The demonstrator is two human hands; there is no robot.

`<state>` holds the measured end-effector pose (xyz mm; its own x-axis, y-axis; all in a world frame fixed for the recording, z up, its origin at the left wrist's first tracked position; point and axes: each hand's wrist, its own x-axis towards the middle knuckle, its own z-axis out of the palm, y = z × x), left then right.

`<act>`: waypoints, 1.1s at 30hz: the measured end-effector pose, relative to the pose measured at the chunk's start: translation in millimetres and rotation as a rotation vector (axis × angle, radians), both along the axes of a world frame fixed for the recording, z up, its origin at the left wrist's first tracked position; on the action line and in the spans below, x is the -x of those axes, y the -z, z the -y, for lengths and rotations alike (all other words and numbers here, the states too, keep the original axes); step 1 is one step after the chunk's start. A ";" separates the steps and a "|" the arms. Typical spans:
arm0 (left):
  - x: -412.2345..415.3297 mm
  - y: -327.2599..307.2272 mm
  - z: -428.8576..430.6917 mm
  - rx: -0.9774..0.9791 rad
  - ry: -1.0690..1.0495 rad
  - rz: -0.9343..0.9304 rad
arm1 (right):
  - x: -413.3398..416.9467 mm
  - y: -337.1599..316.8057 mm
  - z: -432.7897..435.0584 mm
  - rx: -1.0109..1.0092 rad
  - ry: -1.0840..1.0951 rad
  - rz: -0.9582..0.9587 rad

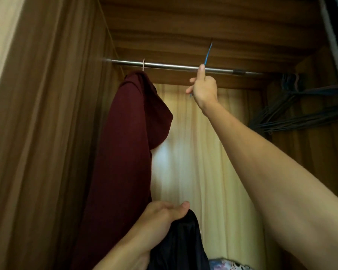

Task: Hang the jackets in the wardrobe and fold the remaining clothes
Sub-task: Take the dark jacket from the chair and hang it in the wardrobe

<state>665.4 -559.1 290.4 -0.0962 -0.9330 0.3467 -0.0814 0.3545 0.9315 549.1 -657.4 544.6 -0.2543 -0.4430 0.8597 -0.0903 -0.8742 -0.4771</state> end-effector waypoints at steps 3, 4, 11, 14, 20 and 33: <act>-1.0 -0.4 -4.7 0.002 0.008 -0.009 | 10.3 28.9 -1.4 0.095 -0.050 0.066; -1.1 0.1 -6.4 -0.002 0.015 -0.013 | 17.0 43.4 -0.1 0.126 -0.094 0.072; 2.7 5.1 -16.1 -0.035 0.019 0.001 | 65.3 117.4 3.4 -0.312 -0.540 -0.152; 5.6 8.6 -20.9 -0.044 0.010 0.013 | 68.3 132.0 8.8 -0.503 -0.295 -0.020; 14.1 17.4 -37.4 -0.083 0.018 0.033 | 89.3 163.1 -19.6 -0.483 -0.064 -0.125; 50.1 53.0 -121.0 -0.327 -0.137 0.205 | 235.2 256.9 -214.7 -0.598 0.247 -0.257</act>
